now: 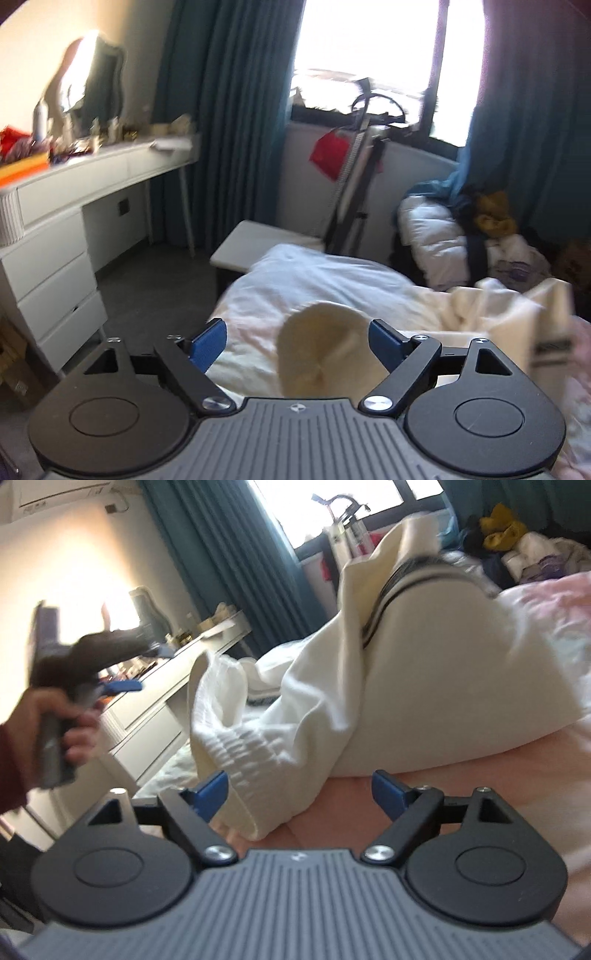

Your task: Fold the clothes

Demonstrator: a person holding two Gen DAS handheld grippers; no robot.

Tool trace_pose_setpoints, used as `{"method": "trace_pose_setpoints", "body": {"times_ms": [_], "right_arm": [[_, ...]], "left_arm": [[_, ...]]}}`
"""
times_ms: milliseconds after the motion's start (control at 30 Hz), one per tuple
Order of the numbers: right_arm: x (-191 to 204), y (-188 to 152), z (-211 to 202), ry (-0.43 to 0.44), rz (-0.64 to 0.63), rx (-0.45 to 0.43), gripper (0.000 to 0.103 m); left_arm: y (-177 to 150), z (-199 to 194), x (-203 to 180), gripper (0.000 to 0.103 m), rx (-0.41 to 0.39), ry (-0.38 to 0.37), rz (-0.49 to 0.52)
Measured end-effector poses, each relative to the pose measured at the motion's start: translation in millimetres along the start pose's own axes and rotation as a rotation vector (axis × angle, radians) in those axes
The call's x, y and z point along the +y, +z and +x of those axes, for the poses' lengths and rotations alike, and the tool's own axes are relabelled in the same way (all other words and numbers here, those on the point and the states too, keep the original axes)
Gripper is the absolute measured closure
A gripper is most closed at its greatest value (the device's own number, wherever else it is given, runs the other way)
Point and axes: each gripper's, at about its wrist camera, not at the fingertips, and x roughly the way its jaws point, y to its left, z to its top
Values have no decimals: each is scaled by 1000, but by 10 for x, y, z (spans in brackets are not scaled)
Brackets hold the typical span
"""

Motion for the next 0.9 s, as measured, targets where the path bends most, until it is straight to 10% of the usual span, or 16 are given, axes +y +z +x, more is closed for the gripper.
{"method": "trace_pose_setpoints", "body": {"times_ms": [467,900], "right_arm": [[-1006,416,-1605,-313,102,-186,16],[-1651,328,-1240,-314,231,-99,16]], "left_arm": [[-621,-39,-2091,10,-15,-367,188],[-977,1168,-3446,7,91,-71,449]]}}
